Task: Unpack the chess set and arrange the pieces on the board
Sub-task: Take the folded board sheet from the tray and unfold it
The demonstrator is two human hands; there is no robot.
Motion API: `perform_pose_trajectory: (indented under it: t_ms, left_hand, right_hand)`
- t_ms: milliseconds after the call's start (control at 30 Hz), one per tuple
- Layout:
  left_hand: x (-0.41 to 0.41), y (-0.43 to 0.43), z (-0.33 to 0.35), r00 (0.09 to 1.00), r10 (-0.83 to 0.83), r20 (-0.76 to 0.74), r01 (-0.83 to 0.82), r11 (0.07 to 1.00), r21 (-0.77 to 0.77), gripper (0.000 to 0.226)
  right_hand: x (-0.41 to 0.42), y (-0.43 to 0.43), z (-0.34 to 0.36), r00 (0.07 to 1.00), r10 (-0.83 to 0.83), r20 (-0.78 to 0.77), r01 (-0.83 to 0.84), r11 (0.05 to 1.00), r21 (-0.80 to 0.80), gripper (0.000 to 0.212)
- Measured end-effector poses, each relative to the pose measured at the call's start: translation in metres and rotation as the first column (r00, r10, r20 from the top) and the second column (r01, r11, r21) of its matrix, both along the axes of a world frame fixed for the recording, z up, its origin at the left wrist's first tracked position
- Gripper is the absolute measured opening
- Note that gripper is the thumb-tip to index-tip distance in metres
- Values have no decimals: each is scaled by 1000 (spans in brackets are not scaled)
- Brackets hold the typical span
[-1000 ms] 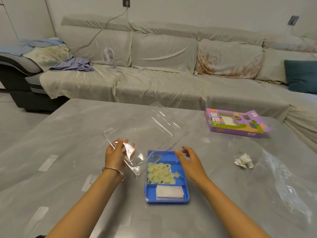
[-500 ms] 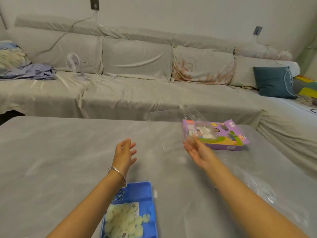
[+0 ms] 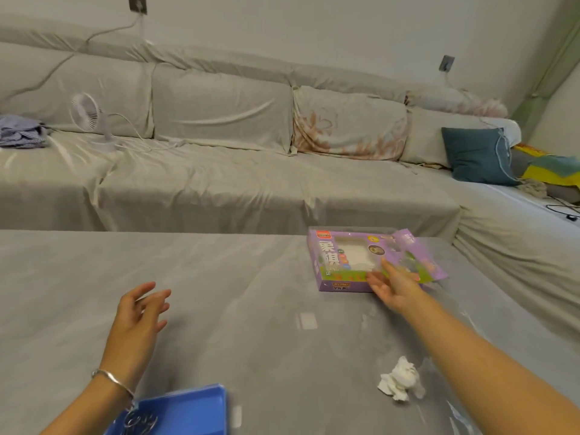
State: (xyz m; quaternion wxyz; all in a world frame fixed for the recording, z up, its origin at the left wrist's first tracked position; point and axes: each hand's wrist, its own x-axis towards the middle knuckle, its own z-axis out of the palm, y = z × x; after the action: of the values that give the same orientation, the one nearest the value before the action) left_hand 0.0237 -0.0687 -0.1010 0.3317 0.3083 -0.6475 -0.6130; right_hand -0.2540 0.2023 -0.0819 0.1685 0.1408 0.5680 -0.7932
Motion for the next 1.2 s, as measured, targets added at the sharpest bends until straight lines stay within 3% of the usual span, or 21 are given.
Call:
perform_pose_trajectory:
  t_ms: [300,367,467,600,700,800,900,967,1033,1100,1200]
  left_hand:
    - [14,12,6,998,-34,57,35,999,-10,38]
    - [18,21,11,997,-49,62,49,999,6,36]
    - [29,36,19,991,-93,91,92,996,14,33]
    - [58,50,25,959,-181,219,201,977,-76,27]
    - [86,53,26,876,-262,406,358,916,-180,43]
    - [120,58,21,744,-338,576,562,784,-265,68]
    - [153,69,0,568,-298,767,729,616,-300,133]
    - [168,75,-14,560,-226,797,724,601,-338,144]
    - [175,77,-30,637,-191,747,617,708,-345,145]
    - [181,79,-36,726,-172,666,474,827,-303,133]
    - [186,76,-40,787,-177,590,395,880,-263,73]
  right_hand:
    - [19,3,27,993,89,82,-104,973,207,47]
    - [29,2,32,986,139,89,-155,966,206,42]
    - [48,-3,38,980,184,80,-194,969,153,17]
    - [85,-15,50,948,314,52,-316,947,51,12]
    - [133,-23,63,918,397,6,-397,918,-22,1]
    - [189,-25,60,880,473,-43,-474,881,-5,37]
    - [241,-26,40,822,564,-79,-545,819,178,42]
    - [275,-27,24,770,631,-92,-542,724,426,48]
    - [298,-29,4,714,696,-72,-502,581,640,56]
    - [316,-30,-12,688,725,-39,-472,488,734,61]
    - [326,-32,-23,688,722,-73,-426,484,765,47]
